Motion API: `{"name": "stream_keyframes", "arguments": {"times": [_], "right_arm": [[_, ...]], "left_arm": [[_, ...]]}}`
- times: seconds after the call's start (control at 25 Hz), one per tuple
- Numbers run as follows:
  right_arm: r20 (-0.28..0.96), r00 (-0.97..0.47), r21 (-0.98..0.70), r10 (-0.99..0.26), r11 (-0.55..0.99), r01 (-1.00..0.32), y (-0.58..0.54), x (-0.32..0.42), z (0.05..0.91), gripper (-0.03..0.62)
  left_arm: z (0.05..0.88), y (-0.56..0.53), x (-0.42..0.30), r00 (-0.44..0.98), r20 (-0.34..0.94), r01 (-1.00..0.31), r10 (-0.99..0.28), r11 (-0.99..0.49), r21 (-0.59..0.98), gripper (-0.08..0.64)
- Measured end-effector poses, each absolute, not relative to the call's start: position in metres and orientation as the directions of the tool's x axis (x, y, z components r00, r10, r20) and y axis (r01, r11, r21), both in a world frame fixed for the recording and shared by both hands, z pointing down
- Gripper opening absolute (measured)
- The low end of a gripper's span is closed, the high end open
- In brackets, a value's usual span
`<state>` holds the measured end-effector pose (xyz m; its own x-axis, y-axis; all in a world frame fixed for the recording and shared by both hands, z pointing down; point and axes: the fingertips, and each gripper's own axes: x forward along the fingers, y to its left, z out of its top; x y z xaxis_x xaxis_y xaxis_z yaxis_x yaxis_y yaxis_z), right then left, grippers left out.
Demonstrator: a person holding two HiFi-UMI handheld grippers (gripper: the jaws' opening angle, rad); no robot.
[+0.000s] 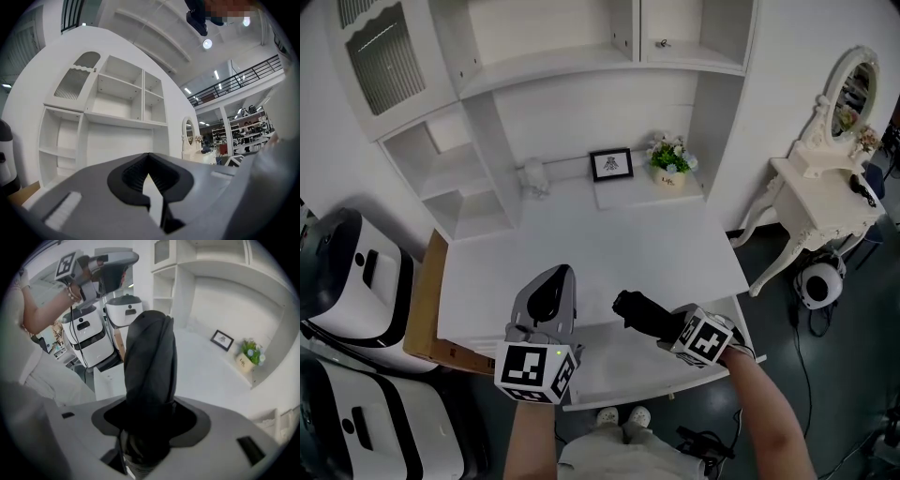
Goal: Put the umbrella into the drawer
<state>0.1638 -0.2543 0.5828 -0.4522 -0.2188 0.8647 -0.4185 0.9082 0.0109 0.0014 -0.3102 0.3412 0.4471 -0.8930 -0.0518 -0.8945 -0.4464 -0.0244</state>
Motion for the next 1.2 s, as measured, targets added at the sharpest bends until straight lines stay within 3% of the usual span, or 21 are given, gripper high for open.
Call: {"name": "stream_keyframes", "arguments": {"times": [0.52,1.2], "right_arm": [[0.961,-0.271,-0.134,0.054,0.950,-0.284,-0.235,0.158,0.683,0.252],[0.990,-0.044,-0.142,0.135,0.939,-0.312,-0.237,0.181,0.783,0.252]], "left_arm": [[0.360,-0.329,-0.024,0.383,-0.002,-0.924,-0.924,-0.383,-0.013,0.009],[0.384,-0.328,-0.052,0.308,0.089,-0.949,-0.947,-0.313,-0.048,0.009]]}}
